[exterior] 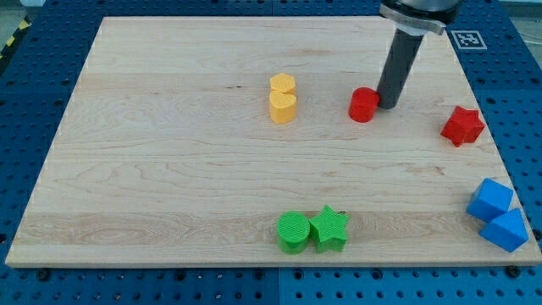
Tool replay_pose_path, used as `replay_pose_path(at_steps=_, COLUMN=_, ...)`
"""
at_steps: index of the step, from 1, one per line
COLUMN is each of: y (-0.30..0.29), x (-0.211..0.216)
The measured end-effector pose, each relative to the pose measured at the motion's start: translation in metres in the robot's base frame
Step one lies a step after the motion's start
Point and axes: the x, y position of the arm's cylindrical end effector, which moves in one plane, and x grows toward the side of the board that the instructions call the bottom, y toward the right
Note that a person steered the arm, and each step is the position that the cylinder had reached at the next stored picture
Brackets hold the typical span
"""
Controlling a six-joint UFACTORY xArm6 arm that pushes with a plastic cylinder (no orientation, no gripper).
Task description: Slide the red circle to the top right of the yellow heart
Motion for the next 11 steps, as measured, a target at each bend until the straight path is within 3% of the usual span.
replay_pose_path(at_steps=2, y=0.037, x=0.028)
replay_pose_path(at_steps=5, y=-0.04, x=0.029)
replay_pose_path(at_steps=7, y=-0.009, x=0.032)
replay_pose_path(at_steps=8, y=-0.016, x=0.014)
replay_pose_path(at_steps=9, y=-0.048, x=0.014)
replay_pose_path(at_steps=11, y=-0.059, x=0.014)
